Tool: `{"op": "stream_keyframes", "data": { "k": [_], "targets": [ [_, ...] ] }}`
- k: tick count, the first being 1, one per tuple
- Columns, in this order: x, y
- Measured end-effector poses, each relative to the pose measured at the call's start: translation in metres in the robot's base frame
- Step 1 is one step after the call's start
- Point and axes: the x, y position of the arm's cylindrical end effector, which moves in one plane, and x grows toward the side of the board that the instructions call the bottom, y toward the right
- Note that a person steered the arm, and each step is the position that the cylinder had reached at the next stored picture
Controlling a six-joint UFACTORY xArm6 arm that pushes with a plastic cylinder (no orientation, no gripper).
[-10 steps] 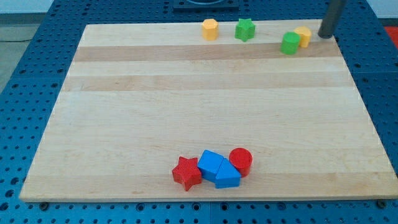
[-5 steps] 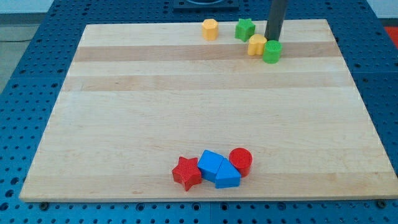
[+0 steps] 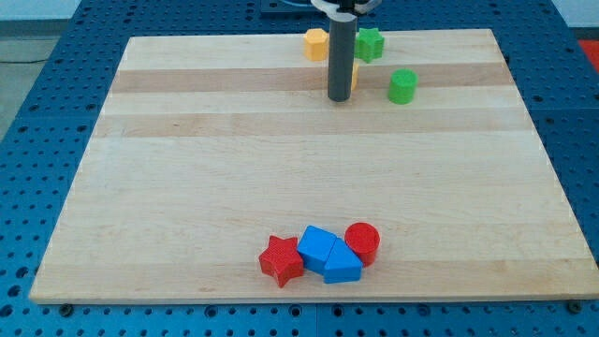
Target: Push the yellow heart into the yellow hexagon
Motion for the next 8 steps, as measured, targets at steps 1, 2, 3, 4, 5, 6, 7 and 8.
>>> {"op": "stream_keyframes", "data": {
  "k": [1, 2, 3, 4, 5, 6, 7, 8],
  "targets": [
    [0.015, 0.037],
    [0.012, 0.051],
    [0.003, 0.04],
    [-0.006, 0.023],
    [-0.019, 0.014],
    [-0.032, 0.005],
    [-0.044, 0.001],
    [-0.056, 0.001]
  ]
}}
